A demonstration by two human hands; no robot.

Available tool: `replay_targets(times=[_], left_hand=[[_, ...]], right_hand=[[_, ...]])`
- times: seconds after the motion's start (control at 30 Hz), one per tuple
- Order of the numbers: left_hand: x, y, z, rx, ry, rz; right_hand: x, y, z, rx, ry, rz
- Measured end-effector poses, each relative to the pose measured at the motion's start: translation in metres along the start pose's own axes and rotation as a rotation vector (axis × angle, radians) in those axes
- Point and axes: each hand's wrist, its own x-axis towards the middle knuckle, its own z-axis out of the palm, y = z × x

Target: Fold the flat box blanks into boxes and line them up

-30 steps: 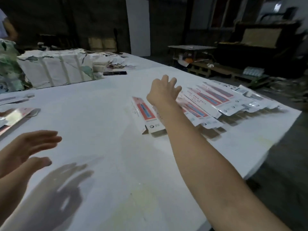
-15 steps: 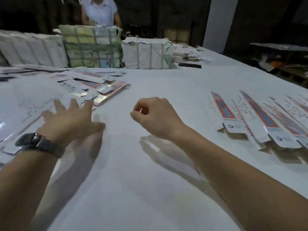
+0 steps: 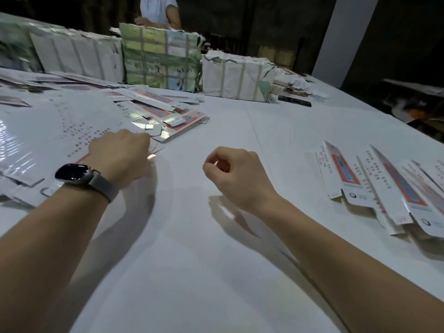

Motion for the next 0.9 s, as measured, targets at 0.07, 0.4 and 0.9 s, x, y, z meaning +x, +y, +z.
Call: replay_targets(times=[0.07,0.4,0.9], left_hand=[[0.001,-0.001,-0.001,-0.036,0.004,-0.023],[0.004,-0.014,-0.006,-0.054,-0.105,-0.123],[-0.040,0.027,-0.070,-1.030,0.121,0.212]], right_hand=[[0.000,0.002,0.000,0.002,0.000,0.003],[0.001,0.011,0.001,0.013,0.019,0.030],[0.005,0.001,-0.009,0.253,0.233,-0.083]])
